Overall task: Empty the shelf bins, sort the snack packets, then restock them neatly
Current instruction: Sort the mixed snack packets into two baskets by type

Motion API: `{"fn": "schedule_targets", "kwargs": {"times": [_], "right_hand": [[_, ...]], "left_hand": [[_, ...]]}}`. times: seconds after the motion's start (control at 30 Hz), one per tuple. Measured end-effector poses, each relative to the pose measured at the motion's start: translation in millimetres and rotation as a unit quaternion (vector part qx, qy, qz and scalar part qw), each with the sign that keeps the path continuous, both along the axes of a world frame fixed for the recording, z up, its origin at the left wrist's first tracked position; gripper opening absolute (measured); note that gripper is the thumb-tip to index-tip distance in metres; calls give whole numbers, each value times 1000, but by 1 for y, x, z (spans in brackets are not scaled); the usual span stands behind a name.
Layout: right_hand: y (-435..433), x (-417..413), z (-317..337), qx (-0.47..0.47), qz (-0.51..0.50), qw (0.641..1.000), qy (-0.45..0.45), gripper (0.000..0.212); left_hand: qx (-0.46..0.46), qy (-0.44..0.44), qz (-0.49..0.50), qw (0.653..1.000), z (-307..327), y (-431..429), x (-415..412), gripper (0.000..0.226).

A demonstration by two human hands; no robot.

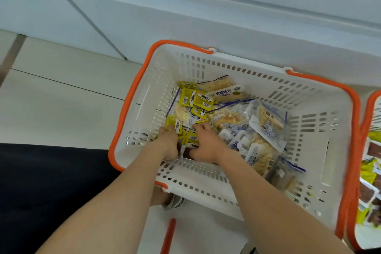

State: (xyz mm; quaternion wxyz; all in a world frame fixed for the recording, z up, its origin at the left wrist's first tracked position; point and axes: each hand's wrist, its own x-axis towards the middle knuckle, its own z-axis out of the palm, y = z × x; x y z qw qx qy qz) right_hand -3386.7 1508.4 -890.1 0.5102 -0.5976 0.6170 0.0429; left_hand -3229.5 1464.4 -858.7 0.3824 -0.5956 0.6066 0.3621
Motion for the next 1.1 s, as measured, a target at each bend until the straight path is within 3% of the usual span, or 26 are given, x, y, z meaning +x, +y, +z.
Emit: {"fn": "schedule_targets", "kwargs": {"times": [0.1,0.2,0.27,0.33,0.37,0.5,0.6,0.73,0.8,0.87,0.93,1.1], "right_hand": [[5,3,-7,-37,57,997,42,107],[9,9,-11,-67,75,992,74,92],[12,16,-14,-59,52,994,72,84],[13,19,-18,-35,23,997,59,79],[12,19,-18,-26,19,998,56,75],[5,21,-18,-12,33,998,60,51],[5,21,-19,7,-10,1000,21,40],[6,14,-16,61,-137,985,-87,21],[5,13,-12,86,-190,970,-128,35],[5,15,-3,129,-246,949,-150,73],[8,18,1,164,-285,928,-178,84],[10,32,2,110,-342,923,-136,103]], "left_hand": [[22,3,24,999,2,-3,6,97],[10,47,64,997,-9,-11,18,93],[-23,90,72,993,-11,-11,25,68],[-71,74,-5,995,-8,-11,25,43],[-85,58,-52,993,-4,-10,21,41],[-3,11,-146,989,9,4,3,58],[27,34,-89,995,17,1,1,40],[-7,137,32,990,18,-6,11,29],[-49,162,95,981,9,-5,15,35],[-73,143,107,981,0,-4,16,66],[-58,120,104,986,-8,-5,16,90],[-7,144,53,988,-3,-9,14,83]]}}
